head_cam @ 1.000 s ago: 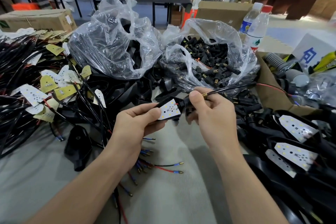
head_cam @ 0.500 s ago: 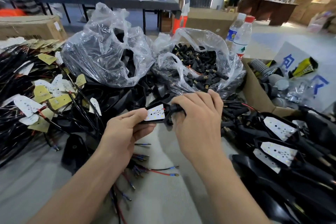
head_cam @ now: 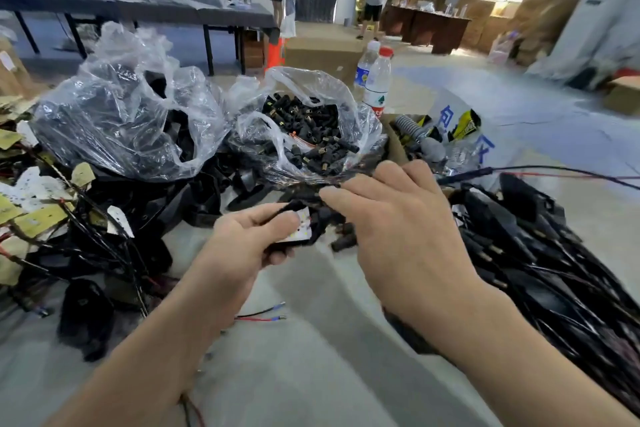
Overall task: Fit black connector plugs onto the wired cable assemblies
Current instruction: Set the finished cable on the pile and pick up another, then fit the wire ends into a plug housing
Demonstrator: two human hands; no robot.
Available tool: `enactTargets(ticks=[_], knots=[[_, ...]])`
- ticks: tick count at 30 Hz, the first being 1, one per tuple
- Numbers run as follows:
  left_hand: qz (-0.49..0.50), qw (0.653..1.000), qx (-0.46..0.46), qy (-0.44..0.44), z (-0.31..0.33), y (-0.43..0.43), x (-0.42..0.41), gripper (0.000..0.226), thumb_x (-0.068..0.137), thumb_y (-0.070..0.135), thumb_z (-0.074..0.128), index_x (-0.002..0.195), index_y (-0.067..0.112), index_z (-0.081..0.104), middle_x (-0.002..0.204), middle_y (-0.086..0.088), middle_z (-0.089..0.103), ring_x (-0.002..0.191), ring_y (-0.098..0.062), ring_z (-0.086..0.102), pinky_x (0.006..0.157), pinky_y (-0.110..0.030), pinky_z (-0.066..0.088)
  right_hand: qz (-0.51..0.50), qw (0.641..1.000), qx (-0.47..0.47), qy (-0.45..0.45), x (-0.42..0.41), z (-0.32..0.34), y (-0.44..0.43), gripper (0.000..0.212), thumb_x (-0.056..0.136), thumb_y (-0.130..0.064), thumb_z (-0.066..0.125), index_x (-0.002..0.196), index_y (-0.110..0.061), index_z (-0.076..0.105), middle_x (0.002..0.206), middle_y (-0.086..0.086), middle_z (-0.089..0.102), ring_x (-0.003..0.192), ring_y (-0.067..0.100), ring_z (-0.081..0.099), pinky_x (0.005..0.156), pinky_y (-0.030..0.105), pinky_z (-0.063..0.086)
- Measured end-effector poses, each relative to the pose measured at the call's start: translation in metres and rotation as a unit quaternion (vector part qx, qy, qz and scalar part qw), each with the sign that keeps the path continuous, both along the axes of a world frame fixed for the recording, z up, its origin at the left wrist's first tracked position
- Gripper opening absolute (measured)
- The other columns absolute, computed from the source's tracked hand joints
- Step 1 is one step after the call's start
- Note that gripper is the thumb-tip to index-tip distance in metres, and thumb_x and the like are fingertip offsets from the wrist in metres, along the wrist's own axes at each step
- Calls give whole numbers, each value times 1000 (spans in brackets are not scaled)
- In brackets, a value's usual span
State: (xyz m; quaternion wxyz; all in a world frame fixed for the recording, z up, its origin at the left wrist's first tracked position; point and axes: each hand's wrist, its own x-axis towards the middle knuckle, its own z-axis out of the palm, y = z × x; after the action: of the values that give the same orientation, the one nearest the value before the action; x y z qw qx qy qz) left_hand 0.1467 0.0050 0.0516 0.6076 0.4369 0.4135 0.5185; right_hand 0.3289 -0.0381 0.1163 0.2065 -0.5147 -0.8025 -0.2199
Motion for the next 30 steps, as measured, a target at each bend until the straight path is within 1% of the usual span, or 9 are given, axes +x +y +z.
enactTargets(ticks=[4,6,9,11,13,17,22,25,30], knots=[[16,999,-35,9,10,8,36,24,92,16,70,69,16,76,61,3,56,42,-4,40,38,-13,25,-50,984,-78,150,53,-4,-32,37,90,-10,67,124,-26,67,93,-5,70,90,20,59,80,38,49],[-12,996,-70,-45,18,14,64,16,93,15,70,78,13,72,64,2,61,44,-3,49,39,-13,37,-108,975,-88,173,76,-8,-40,26,97,-17,62,117,-31,69,92,-6,70,91,20,61,78,40,51],[-65,984,-96,-135,28,16,106,15,92,5,70,106,3,68,87,-4,72,72,-11,73,62,-21,59,-214,952,-63,207,111,-17,-36,23,100,-18,58,113,-33,70,90,-1,73,83,27,65,73,41,53],[-74,993,-40,-77,22,16,127,47,89,1,74,133,9,60,121,-2,67,101,-13,73,81,-27,62,-273,929,-64,243,132,-26,-27,25,101,-18,54,114,-32,69,92,4,74,86,32,66,78,41,52],[-85,996,39,13,14,8,141,56,83,2,77,132,27,63,130,14,63,113,-5,69,95,-29,58,-302,905,-78,289,149,-39,-19,31,100,-14,50,119,-31,68,97,5,74,97,32,65,86,39,47],[-69,985,114,112,-3,-5,148,42,75,10,71,101,42,74,107,26,74,108,7,67,90,-19,53,-282,909,-54,302,151,-61,-18,43,93,-6,50,129,-23,67,120,4,68,122,26,54,102,33,38],[40,971,126,199,-20,-5,134,26,83,19,67,87,41,79,84,20,78,83,-2,74,83,-37,62,-161,949,78,258,113,-68,-13,41,77,5,54,108,-12,75,120,1,71,119,23,51,111,34,33],[98,959,138,228,-21,-1,121,25,85,17,72,76,40,79,76,19,76,73,-3,74,75,-33,62,-104,976,26,188,78,-69,-7,39,76,-4,47,100,-11,76,114,4,74,114,29,59,114,46,36],[102,957,128,240,-17,-1,87,27,85,9,74,74,34,78,66,9,75,56,-5,69,53,-20,52,-66,972,-126,187,26,-77,9,34,78,-3,55,107,-14,67,108,2,70,111,28,56,108,40,37]])
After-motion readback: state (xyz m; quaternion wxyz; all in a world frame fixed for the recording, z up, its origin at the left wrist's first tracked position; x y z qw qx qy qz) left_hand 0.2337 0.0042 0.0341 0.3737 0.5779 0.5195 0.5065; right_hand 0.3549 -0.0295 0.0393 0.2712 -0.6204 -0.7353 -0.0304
